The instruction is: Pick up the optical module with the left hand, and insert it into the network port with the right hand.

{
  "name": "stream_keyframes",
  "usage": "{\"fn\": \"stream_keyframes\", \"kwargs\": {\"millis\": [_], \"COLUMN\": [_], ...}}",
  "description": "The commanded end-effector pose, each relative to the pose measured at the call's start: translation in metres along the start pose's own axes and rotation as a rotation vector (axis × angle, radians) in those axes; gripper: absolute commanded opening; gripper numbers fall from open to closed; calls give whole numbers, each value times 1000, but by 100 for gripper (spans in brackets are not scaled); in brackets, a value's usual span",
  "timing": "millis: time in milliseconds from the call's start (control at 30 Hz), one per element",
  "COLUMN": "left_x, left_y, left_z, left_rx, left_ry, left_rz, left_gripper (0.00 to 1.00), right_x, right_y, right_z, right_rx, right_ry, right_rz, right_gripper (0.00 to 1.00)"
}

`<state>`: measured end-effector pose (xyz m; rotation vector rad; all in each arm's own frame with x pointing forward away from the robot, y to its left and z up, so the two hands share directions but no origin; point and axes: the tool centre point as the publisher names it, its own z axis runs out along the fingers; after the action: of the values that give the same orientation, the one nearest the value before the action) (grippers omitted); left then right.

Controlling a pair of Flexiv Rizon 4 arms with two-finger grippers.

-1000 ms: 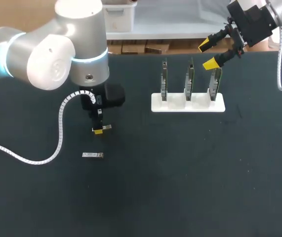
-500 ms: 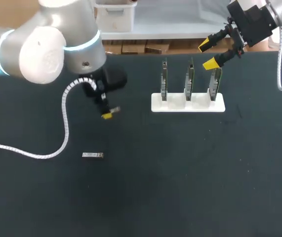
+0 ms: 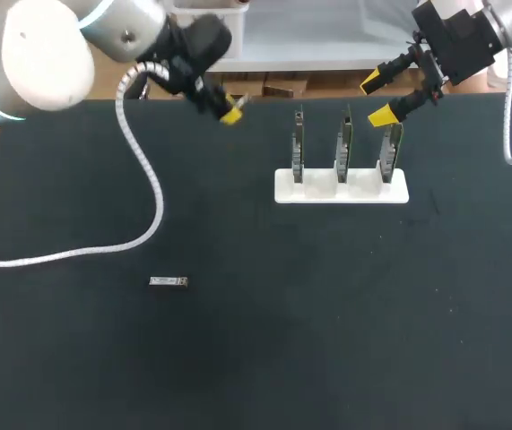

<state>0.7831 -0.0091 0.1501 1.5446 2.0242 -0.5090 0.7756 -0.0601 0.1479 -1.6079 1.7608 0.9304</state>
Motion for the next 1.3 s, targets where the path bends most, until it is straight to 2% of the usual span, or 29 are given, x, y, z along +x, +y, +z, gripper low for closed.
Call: {"fn": "stream_keyframes", "kwargs": {"millis": [33,167,233,933,1000,1033,1200,1267,1300], "left_x": [-24,-45,-52,-53,-61,-69,-100,-111,-117], "left_y": [7,11,12,12,11,10,6,2,-1], "left_z": [-8,-16,-19,-20,-16,-13,-5,-1,1], "left_rx": [56,88,92,85,99,110,158,178,193], "left_ry": [-445,-585,-618,-623,-640,-670,-723,-776,-771], "left_rz": [13,9,15,18,15,33,72,65,82], "left_gripper": [0,0,0,0,0,0,0,0,0], "right_x": [0,0,0,0,0,0,0,0,0], "right_y": [1,1,1,1,1,1,1,1,1], "right_z": [0,0,0,0,0,0,0,0,0], "right_rx": [3,3,3,3,3,3,3,3,3], "right_ry": [-2,-2,-2,-2,-2,-2,-2,-2,-2], "right_rz": [-2,-2,-2,-2,-2,-2,-2,-2,-2], "right_gripper": [100,100,100,100,100,100,100,100,100]}}
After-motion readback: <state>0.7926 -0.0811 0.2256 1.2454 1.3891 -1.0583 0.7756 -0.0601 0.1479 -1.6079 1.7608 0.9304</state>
